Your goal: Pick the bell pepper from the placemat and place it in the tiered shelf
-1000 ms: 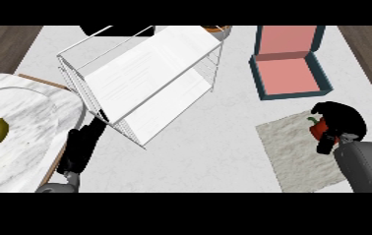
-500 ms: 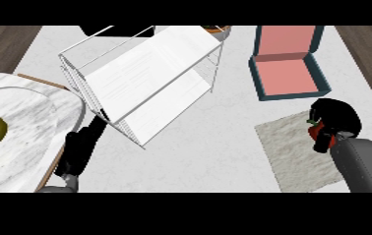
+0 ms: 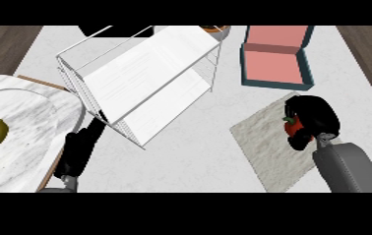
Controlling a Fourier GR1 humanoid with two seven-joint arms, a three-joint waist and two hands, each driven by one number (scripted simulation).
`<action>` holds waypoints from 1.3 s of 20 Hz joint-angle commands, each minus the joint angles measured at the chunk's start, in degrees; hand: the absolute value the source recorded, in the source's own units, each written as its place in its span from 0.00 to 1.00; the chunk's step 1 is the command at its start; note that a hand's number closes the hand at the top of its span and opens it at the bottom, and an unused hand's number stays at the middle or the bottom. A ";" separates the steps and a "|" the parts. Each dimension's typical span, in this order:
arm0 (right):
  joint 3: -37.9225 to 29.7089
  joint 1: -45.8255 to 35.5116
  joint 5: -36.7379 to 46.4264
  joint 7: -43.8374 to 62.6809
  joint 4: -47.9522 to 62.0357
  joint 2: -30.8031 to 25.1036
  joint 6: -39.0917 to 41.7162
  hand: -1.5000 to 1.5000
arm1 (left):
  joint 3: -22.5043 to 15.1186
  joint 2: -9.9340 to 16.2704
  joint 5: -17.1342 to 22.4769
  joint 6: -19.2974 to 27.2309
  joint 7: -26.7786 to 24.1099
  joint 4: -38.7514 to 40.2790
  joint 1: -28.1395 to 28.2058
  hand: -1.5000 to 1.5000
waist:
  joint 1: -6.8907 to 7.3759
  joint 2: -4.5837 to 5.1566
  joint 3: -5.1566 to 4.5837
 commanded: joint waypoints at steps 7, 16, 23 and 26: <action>3.80 1.42 -8.53 -4.03 -32.45 0.38 14.03 1.00 | 2.09 1.22 0.27 -0.59 -1.86 1.57 -0.35 0.50 | -1.36 -0.18 0.06; -9.66 -9.50 -23.48 7.05 -43.36 9.85 18.70 1.00 | 0.96 -0.48 -0.41 -0.32 -0.21 1.33 -1.24 0.50 | -0.26 0.15 0.11; -8.00 -29.04 -20.51 17.20 -31.39 14.36 17.36 1.00 | 2.40 -0.16 -0.39 -1.35 -1.53 3.10 -1.81 0.50 | 0.76 0.41 0.09; -8.09 -38.34 -17.21 20.64 -23.93 15.74 14.98 1.00 | -0.28 -1.85 -1.65 -1.25 -1.53 1.44 -0.32 0.50 | 1.29 0.44 0.07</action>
